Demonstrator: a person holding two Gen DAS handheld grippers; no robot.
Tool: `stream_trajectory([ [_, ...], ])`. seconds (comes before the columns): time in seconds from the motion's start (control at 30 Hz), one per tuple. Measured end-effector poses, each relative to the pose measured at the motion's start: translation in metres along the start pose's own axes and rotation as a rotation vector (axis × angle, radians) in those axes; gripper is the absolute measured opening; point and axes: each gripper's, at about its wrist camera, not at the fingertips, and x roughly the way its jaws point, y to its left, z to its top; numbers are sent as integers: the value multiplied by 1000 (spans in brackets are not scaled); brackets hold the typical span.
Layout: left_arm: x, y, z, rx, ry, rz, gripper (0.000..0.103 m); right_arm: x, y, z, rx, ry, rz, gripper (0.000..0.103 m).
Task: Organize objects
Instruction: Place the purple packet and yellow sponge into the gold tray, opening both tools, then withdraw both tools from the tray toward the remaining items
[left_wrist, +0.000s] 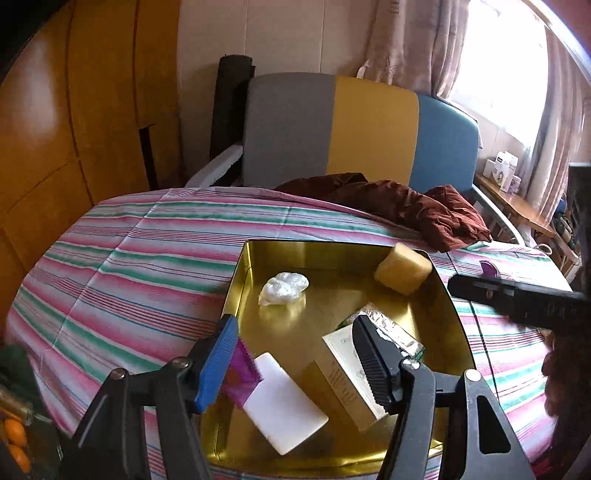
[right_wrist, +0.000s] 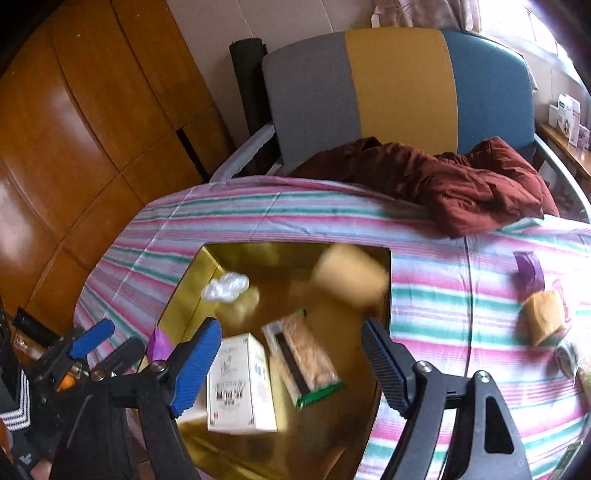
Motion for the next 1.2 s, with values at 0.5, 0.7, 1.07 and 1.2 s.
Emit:
stream_trajectory([
  [0.5, -38, -16, -23, -8, -56, 22, 80, -26, 6, -62, -18, -64, -134, 79],
  [0.7, -40, -17, -28, -12, -53, 51, 81, -36, 7, -77, -33, -87, -194, 80],
  [1.07, -40, -32, -31, 10, -3, 70, 85, -51, 9, -89, -65, -100, -295, 80],
  [1.2, -46, -58, -33, 84, -16, 15, 87, -66, -4, -91, -15, -135, -325, 80],
])
